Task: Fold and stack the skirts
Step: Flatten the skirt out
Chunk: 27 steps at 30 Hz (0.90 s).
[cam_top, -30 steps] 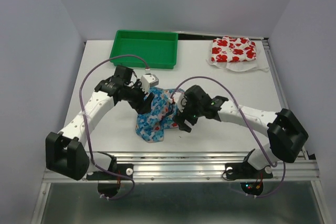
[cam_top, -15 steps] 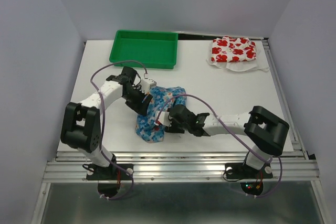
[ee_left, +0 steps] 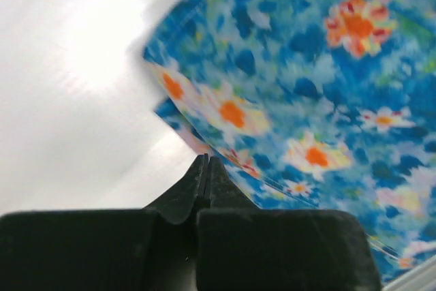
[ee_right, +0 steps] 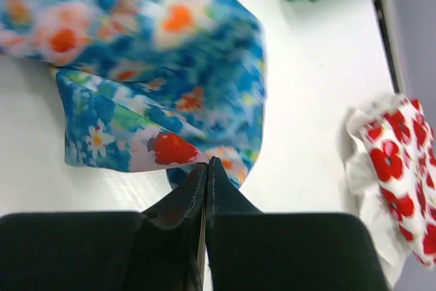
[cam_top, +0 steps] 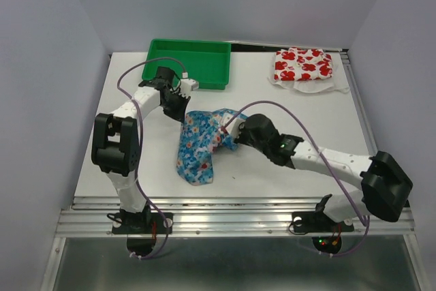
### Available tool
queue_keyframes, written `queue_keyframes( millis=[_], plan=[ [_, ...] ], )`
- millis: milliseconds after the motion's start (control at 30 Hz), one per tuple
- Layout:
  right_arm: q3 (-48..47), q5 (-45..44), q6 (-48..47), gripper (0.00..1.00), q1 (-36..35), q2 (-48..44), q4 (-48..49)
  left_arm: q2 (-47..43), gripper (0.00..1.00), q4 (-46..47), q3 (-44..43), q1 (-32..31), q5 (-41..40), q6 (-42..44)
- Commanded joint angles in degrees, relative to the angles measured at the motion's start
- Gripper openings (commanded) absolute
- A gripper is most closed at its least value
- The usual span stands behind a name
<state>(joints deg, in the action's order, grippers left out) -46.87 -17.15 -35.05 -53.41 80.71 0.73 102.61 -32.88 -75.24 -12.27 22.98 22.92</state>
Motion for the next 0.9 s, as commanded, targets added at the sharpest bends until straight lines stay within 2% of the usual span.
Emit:
queue_keyframes(
  millis=[0,100,133,167,233,367,533,567,633,667,767,867],
  plan=[
    [-3.66,5.27,1.91,0.01,7.86,-4.93,-8.98,1.46,0.00,3.08,-4.82,0.41,-5.22,-1.21],
    [-4.63,12.91,1.21,0.01,16.82,-8.01,-13.99,0.23,0.02,4.76,-5.35,0.67,-7.25,-0.86],
    [-4.89,16.06,0.86,0.01,21.20,-8.54,-15.13,-0.38,0.09,4.41,-5.35,0.58,-5.86,0.54],
    [-5.42,17.48,0.34,0.01,23.15,-8.55,-17.15,-2.39,0.29,3.10,-5.09,0.58,-1.06,2.55],
    [-5.08,21.52,0.68,0.01,26.23,-8.64,-18.66,-7.82,0.52,3.00,-2.56,0.23,3.10,8.33],
    [-5.68,23.56,4.09,0.01,27.47,-6.63,-19.10,-18.63,0.65,2.48,2.45,-3.79,6.36,17.12],
    [-9.46,26.02,7.80,0.01,28.62,-3.37,-19.36,-30.34,0.69,0.37,10.19,-15.56,3.39,24.27],
    [-9.99,26.02,8.15,0.01,28.62,-2.23,-19.63,-33.32,0.69,0.63,14.03,-21.85,0.86,26.02],
    [-10.52,25.59,8.15,0.01,28.62,-1.26,-19.98,-35.10,0.69,1.50,17.57,-28.30,-2.66,27.09],
    [-10.43,25.15,8.15,0.01,28.62,-0.82,-19.98,-35.63,0.68,3.51,20.37,-33.81,-5.99,26.92],
    [-9.12,24.88,8.59,0.01,29.24,-0.46,-19.98,-34.59,0.66,7.82,22.94,-38.43,-6.72,23.94],
    [-7.10,26.72,9.90,0.01,29.76,-1.43,-20.07,-33.53,0.65,16.95,26.63,-44.66,-11.18,23.31]
  ],
)
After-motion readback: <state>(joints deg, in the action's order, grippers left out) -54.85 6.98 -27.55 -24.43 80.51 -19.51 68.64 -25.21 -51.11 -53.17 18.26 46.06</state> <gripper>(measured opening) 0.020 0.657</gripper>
